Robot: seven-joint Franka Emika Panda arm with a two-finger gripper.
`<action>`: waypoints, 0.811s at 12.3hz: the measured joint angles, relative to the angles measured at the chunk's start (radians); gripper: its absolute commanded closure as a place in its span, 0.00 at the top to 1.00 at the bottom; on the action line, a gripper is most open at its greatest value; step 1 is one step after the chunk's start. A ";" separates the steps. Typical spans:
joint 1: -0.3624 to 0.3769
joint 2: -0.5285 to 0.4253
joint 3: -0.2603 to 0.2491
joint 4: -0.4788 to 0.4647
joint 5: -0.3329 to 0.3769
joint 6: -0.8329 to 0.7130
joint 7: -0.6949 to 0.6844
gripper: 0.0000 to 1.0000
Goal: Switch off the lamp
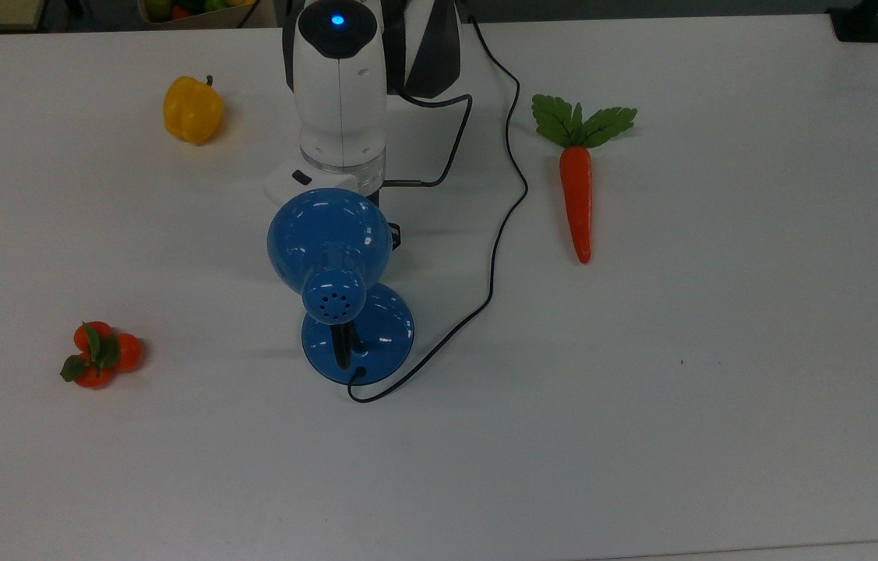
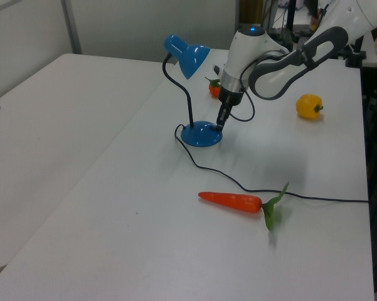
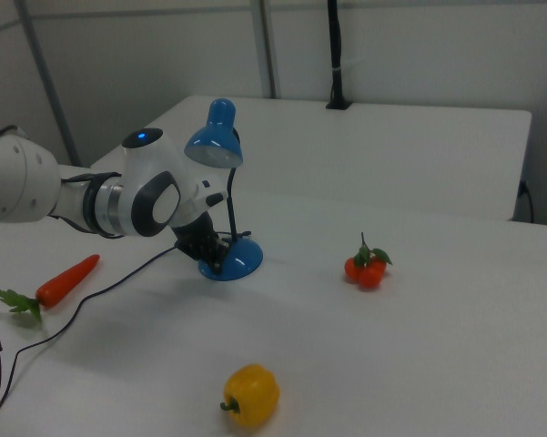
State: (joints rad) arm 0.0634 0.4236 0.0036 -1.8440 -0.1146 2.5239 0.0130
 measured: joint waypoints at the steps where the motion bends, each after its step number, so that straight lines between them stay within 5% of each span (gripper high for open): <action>1: 0.002 0.000 0.000 0.001 0.000 -0.045 0.000 0.00; 10: 0.006 -0.176 0.001 0.069 0.000 -0.556 0.000 0.00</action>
State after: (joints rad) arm 0.0693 0.2471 0.0046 -1.7748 -0.1149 1.9683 0.0130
